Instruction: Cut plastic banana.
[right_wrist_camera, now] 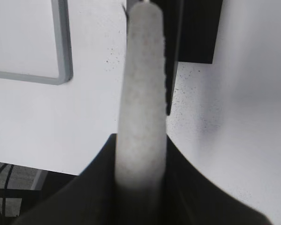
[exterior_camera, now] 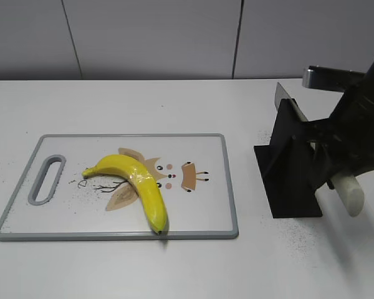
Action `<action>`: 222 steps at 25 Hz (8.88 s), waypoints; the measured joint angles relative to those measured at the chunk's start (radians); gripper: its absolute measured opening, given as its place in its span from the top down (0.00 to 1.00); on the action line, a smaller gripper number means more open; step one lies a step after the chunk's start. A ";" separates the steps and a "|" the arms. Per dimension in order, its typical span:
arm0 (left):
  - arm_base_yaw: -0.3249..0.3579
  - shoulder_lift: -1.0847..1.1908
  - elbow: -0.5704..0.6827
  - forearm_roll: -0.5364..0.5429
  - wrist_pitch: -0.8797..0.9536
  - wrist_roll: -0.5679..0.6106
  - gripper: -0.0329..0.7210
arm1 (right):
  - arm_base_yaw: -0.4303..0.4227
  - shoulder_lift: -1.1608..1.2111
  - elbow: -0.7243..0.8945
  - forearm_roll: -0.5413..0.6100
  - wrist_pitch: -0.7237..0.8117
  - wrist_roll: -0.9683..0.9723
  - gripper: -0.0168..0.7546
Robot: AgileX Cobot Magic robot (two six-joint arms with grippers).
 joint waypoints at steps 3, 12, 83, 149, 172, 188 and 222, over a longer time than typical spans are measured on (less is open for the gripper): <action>0.000 0.000 0.000 0.000 0.000 0.000 0.21 | 0.000 -0.043 -0.020 -0.006 0.012 0.014 0.77; 0.000 0.000 0.000 0.000 0.000 0.000 0.21 | 0.000 -0.161 -0.160 -0.098 0.100 0.049 0.77; -0.299 1.713 -0.788 -0.283 -0.107 0.984 0.96 | 0.178 0.341 -0.545 0.214 0.023 -1.492 0.77; -0.296 1.622 -1.030 0.082 0.020 0.130 0.11 | 0.183 0.341 -0.768 -0.102 0.186 -0.655 0.77; 0.043 1.120 -0.574 -0.068 0.119 -0.030 0.18 | 0.182 -0.211 -0.161 -0.233 0.013 0.163 0.77; 0.043 0.419 -0.036 -0.002 -0.016 -0.071 0.19 | 0.182 -0.420 0.219 -0.359 -0.213 0.422 0.77; 0.043 0.006 -0.009 0.003 -0.007 -0.072 0.24 | 0.182 -0.210 0.219 -0.374 -0.328 0.407 0.23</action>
